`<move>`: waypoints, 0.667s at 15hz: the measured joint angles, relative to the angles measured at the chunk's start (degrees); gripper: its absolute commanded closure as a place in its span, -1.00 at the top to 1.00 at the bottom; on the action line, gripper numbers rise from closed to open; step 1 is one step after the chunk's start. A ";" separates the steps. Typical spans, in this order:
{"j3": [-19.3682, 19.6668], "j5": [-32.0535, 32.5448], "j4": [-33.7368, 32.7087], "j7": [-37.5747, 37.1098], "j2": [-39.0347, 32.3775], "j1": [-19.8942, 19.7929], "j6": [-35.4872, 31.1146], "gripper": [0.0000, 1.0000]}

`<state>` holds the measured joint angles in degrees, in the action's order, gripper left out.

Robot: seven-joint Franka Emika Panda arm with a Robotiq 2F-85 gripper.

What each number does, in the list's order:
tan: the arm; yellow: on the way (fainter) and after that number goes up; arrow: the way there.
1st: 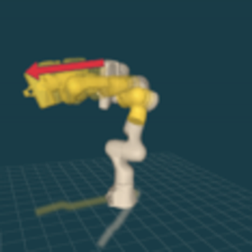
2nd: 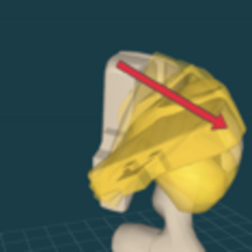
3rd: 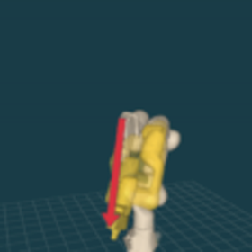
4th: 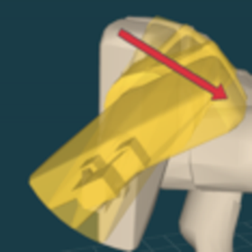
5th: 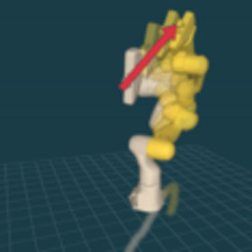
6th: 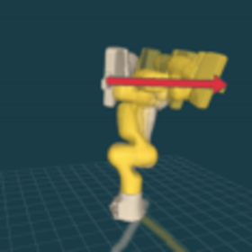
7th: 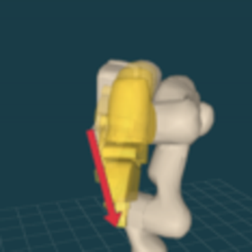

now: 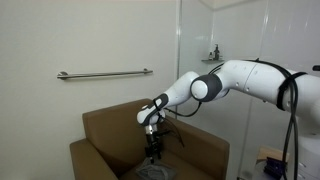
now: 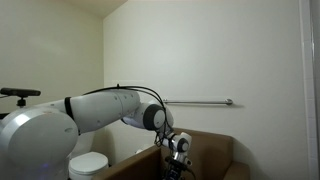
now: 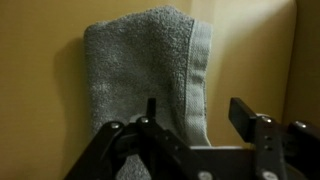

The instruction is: Wipe the couch with the cloth

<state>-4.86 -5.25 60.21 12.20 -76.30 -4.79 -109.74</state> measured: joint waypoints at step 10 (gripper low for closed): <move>0.73 0.08 16.67 4.20 15.79 -2.31 0.05 1.00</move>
